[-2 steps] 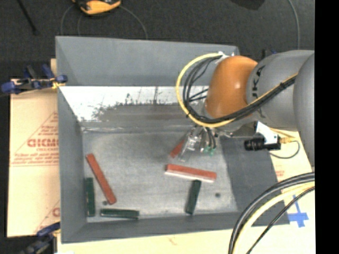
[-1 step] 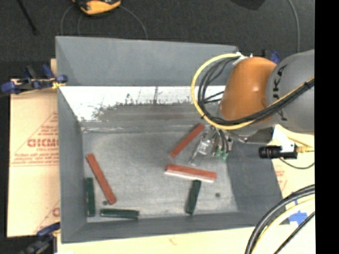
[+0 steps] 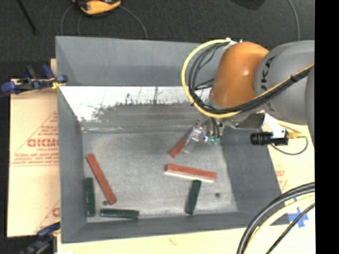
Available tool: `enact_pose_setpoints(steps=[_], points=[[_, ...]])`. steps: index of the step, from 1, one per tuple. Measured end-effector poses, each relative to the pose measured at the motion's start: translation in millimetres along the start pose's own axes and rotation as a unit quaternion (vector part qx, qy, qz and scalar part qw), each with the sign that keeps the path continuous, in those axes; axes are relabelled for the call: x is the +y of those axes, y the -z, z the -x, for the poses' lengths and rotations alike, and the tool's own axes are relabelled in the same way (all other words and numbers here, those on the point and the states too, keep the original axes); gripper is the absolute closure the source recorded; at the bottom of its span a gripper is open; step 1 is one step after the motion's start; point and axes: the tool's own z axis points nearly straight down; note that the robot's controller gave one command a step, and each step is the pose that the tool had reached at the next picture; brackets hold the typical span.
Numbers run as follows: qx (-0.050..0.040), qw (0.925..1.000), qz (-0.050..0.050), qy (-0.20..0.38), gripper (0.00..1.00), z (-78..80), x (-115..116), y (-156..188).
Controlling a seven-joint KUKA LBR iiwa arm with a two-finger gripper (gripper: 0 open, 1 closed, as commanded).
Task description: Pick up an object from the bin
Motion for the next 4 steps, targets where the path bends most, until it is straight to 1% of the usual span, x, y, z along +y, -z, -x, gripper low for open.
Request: enact_pose_setpoints(steps=[1, 2, 3, 4], points=[[0.0008, 0.9999, -0.001, -0.014, 0.00, 14.8, -3, -91], [-0.0010, 0.9999, 0.000, -0.014, 1.00, 16.1, -2, -89], [-0.0010, 0.9999, 0.000, -0.014, 1.00, 16.1, -2, -89], [-0.0029, 0.9991, 0.000, -0.041, 1.00, 29.8, 53, -96]])
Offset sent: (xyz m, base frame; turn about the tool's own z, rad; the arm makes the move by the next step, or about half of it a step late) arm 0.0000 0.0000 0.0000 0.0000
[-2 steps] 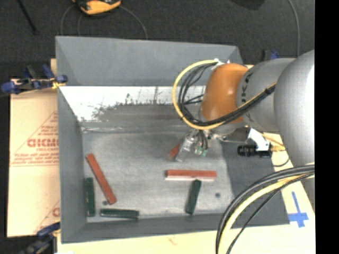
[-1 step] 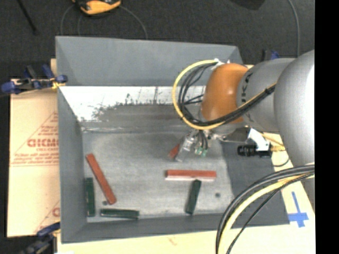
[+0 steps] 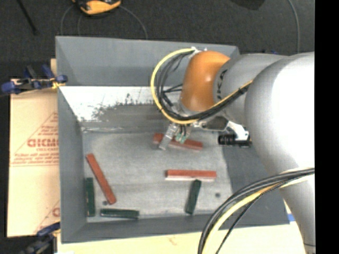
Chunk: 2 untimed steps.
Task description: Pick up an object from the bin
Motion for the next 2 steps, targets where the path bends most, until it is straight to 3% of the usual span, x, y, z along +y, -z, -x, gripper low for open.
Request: enact_pose_setpoints(steps=[1, 2], points=[[0.0017, 0.9999, 0.001, -0.013, 1.00, -14.1, -45.5, 142.9], [0.0026, 0.9999, 0.000, -0.013, 0.00, -14.7, -45.8, 142.0]])
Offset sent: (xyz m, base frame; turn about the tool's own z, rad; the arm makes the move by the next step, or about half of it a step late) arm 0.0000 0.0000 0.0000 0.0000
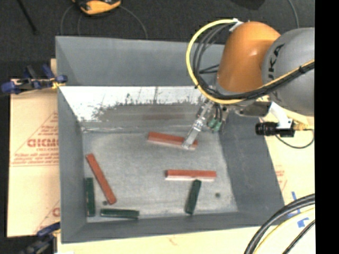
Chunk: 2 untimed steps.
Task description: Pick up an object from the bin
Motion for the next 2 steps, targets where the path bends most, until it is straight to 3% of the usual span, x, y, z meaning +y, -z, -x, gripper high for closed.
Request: enact_pose_setpoints(steps=[1, 2], points=[[0.0000, 1.0000, 0.000, 0.000, 0.00, 0.0, 0, 0], [-0.0031, 0.9999, 0.002, 0.013, 0.00, -3.3, 17, -53]])
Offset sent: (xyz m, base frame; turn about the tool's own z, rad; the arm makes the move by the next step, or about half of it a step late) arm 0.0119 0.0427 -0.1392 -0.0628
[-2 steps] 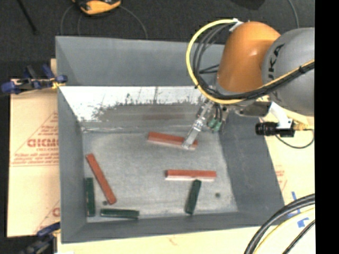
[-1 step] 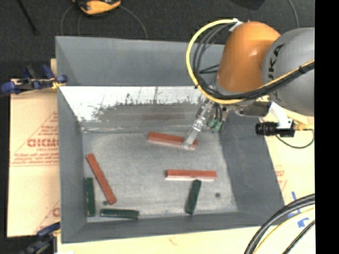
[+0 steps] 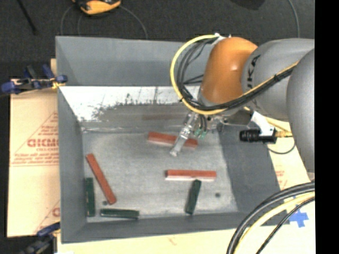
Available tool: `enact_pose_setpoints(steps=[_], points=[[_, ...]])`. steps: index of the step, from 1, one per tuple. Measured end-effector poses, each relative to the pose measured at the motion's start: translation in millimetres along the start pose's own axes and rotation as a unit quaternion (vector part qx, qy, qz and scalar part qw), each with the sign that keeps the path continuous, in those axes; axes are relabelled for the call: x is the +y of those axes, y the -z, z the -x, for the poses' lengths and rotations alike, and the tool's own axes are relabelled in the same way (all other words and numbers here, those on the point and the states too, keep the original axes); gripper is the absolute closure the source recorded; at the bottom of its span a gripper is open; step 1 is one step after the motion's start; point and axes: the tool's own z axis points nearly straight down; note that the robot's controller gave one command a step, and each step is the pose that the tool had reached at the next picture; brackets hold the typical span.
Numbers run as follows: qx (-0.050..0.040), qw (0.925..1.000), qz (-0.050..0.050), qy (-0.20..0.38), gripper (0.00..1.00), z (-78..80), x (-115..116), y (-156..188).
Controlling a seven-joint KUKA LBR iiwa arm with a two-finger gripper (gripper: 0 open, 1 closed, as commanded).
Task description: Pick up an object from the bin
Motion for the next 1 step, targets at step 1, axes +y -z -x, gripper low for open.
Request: enact_pose_setpoints(steps=[1], points=[[0.0024, 0.9974, -0.001, 0.073, 0.00, 11.5, 1.9, -49.9]])
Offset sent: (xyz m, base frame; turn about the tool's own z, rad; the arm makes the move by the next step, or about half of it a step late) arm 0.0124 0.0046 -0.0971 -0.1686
